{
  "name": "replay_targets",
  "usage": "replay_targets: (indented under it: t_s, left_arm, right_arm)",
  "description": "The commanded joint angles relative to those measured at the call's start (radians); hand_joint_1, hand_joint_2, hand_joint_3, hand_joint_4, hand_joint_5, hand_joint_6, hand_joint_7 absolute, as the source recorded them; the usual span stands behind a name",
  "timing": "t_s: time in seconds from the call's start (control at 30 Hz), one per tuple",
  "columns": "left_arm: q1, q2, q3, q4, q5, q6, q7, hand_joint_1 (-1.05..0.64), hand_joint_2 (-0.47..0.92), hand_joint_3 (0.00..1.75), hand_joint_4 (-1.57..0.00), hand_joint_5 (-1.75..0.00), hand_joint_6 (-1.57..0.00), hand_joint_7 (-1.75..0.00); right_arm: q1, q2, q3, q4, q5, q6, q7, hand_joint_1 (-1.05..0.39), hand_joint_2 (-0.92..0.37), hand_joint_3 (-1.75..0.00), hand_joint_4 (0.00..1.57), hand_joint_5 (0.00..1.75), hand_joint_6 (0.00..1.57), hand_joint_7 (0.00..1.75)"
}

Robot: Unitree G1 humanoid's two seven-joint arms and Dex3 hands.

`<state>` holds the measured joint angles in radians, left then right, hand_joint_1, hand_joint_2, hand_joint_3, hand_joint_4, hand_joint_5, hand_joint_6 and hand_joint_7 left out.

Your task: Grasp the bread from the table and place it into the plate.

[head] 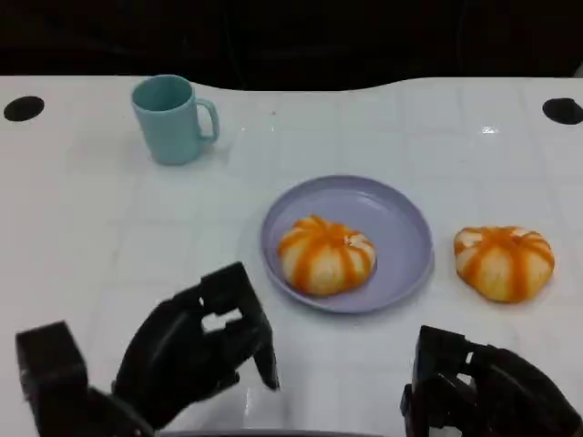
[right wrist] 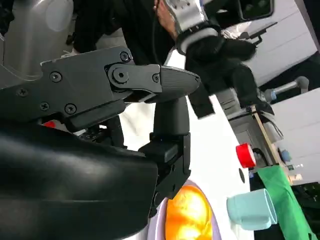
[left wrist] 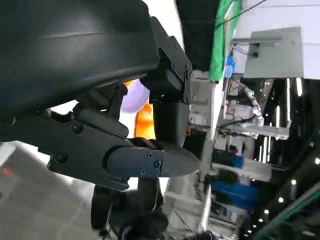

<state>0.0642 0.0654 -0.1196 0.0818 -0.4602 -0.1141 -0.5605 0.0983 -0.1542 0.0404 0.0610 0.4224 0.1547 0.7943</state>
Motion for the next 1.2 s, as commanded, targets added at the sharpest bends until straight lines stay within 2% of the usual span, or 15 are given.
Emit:
replay_targets:
  t_s: [0.03,0.77,1.2]
  left_arm:
    - [0.047,-0.003,0.007,-0.028,-0.016,0.021,-0.039,-0.66,0.92,0.33,-0.84,-1.75,-0.60,-1.75]
    - [0.038,-0.020,0.019,0.036,-0.022,0.162,-0.119,-0.66,0.92,0.26,-0.86,-1.75,-0.64,-1.75]
    - [0.009,-0.029,0.060,0.082,-0.021,0.154,-0.172,-0.68,0.92,0.25,-0.87,-1.75,-0.66,-1.75]
  right_arm:
    - [0.013,-0.017,-0.006,-0.022,0.004,0.007,-0.007,-0.56,-0.92,-0.41,0.62,1.75,0.41,1.71]
    - [-0.014,-0.015,-0.032,0.027,0.014,-0.020,0.015,-0.58,-0.92,-0.40,0.64,1.75,0.43,1.72]
    - [-0.026,0.001,-0.024,0.048,-0.007,-0.035,-0.009,-0.57,-0.92,-0.40,0.61,1.75,0.41,1.70]
